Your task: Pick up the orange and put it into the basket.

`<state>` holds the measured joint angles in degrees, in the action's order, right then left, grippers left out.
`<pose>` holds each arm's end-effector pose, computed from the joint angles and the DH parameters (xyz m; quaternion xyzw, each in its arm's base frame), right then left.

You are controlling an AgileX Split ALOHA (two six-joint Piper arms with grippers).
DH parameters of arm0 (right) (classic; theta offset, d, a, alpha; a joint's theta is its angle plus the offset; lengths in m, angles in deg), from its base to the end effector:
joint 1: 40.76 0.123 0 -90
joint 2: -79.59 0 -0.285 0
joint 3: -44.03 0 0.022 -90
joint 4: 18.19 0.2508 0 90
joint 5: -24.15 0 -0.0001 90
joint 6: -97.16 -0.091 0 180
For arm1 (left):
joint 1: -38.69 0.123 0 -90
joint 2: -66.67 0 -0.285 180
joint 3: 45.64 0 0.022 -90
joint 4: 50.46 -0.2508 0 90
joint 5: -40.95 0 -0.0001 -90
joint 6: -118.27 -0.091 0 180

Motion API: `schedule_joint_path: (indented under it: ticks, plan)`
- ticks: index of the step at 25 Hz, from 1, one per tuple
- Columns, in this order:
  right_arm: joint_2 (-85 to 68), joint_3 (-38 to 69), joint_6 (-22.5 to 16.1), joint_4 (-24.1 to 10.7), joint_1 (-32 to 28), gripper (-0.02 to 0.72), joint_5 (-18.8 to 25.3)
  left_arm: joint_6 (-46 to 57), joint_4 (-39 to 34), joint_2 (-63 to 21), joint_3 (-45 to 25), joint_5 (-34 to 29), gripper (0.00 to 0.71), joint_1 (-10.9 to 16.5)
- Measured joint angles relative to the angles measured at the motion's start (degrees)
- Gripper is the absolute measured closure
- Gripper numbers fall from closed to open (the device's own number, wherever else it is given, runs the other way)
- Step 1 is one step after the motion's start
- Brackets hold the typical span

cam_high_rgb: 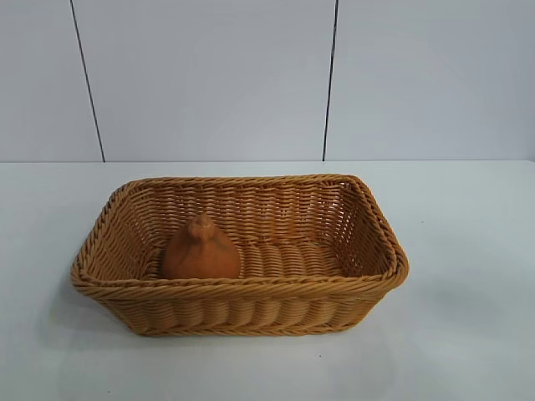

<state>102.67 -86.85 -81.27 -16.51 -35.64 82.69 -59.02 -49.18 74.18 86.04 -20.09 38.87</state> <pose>0.0384 0.0057 0.2729 -0.0513 0.9075 0.0275 0.4161 -0.0063 -0.0018 0.2781 -0.0210 0.8517 -0.0227 0.5231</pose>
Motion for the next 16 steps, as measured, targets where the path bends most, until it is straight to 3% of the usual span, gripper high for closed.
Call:
schedule_joint_path:
  ticks: [7, 16]
  plan:
    - [-14.54, 0.0, 0.0, 0.0, -0.35, 0.042, 0.08, 0.0, 0.0, 0.0, 0.0, 0.0, 0.017, 0.0]
    - [-15.68, 0.0, 0.02, 0.0, -0.35, 0.042, 0.17, 0.0, 0.0, 0.0, 0.0, 0.0, 0.017, 0.0]
